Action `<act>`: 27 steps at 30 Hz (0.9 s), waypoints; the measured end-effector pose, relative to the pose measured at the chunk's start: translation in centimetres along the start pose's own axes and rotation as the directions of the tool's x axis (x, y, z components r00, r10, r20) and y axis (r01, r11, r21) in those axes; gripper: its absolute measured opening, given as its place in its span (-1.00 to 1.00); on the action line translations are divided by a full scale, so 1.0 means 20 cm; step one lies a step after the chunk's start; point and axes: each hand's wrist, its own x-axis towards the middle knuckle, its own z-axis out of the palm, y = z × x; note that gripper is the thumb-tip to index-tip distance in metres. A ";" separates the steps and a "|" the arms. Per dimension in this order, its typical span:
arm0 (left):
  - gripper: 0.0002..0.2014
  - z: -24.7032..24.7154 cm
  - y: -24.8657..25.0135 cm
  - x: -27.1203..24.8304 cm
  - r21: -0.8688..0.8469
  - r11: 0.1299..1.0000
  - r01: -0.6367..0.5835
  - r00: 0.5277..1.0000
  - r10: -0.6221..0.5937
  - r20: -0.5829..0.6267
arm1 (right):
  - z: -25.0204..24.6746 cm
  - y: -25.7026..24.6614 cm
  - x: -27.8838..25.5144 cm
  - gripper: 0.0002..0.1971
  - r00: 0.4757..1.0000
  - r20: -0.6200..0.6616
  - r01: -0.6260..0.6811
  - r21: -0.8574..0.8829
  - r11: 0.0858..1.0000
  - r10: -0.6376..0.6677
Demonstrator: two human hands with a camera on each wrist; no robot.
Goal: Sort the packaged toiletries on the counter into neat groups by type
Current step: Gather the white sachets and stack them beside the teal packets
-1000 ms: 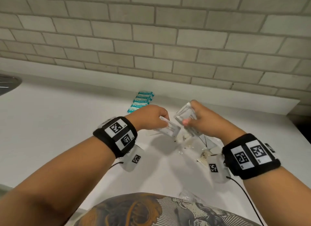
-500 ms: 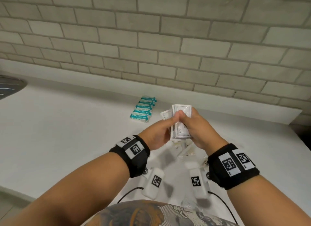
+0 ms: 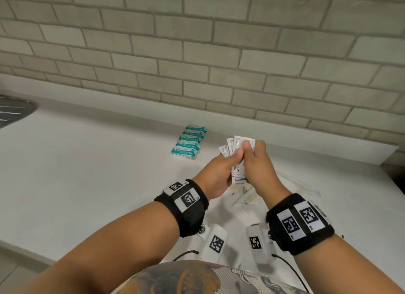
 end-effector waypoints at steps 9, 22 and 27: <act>-0.67 -0.01 -0.01 0.02 -0.191 0.980 0.053 0.998 -0.060 -0.035 | -0.04 0.02 0.01 -0.95 0.989 0.147 0.037 -0.355 0.934 0.017; -0.68 -0.05 0.08 0.00 -0.058 0.993 0.101 0.992 -0.105 -0.064 | -0.20 -0.04 0.04 0.33 0.796 0.596 0.354 -0.316 0.880 -0.106; -0.62 -0.04 0.09 -0.02 -0.025 0.989 0.146 0.988 -0.144 0.061 | -0.12 -0.07 0.00 0.37 0.763 0.615 0.547 -0.447 0.708 -0.201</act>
